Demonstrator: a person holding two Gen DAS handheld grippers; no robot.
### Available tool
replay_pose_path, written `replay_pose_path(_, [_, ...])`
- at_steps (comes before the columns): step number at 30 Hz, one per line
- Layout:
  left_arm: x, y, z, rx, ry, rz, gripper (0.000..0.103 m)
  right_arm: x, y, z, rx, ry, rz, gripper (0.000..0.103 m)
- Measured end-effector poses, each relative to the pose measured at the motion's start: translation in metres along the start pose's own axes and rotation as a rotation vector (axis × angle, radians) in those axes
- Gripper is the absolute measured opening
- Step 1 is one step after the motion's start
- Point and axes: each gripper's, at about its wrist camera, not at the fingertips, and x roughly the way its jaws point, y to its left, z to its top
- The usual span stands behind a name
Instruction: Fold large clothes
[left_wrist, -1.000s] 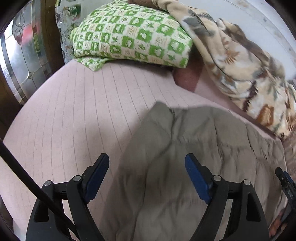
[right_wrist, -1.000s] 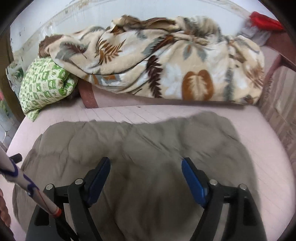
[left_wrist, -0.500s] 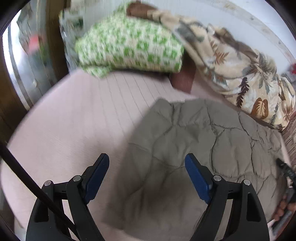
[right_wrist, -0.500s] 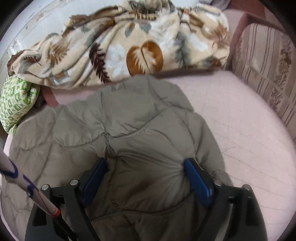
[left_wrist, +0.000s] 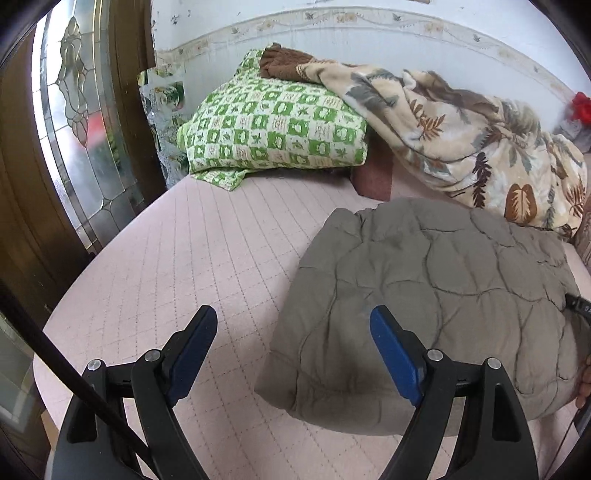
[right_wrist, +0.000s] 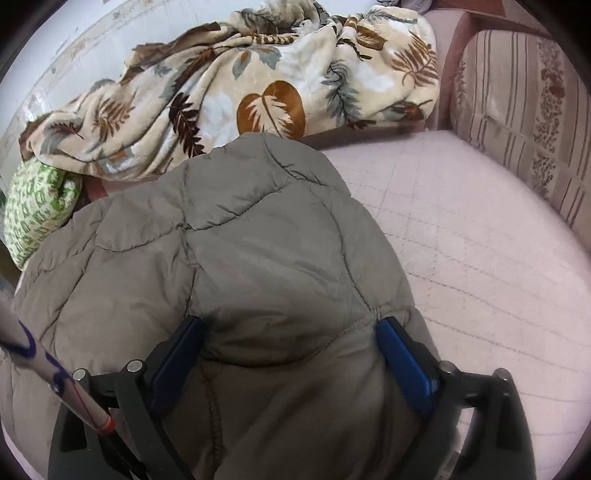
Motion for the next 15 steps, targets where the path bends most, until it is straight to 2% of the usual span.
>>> replay_pose_path(2, [-0.01, 0.0, -0.005, 0.0, -0.019, -0.006, 0.084, -0.025, 0.006, -0.002, -0.007, -0.05, -0.03, 0.095])
replay_pose_path(6, [-0.019, -0.007, -0.017, 0.037, -0.036, -0.007, 0.085, -0.064, 0.004, -0.024, 0.02, -0.119, 0.003, 0.095])
replay_pose_path(8, [-0.016, -0.012, -0.022, 0.06, -0.021, -0.008, 0.085, -0.065, -0.003, -0.039, 0.038, -0.106, 0.004, 0.095])
replay_pose_path(10, [-0.009, -0.014, -0.025, 0.071, 0.022, -0.031, 0.085, -0.049, -0.01, -0.048, 0.024, -0.064, -0.025, 0.099])
replay_pose_path(12, [-0.004, -0.01, -0.026, 0.049, 0.061, -0.073, 0.085, -0.031, -0.019, -0.051, 0.019, -0.017, 0.0, 0.102])
replay_pose_path(15, [0.005, 0.003, -0.021, 0.002, 0.086, -0.135, 0.085, -0.034, -0.032, -0.044, 0.082, 0.022, 0.022, 0.102])
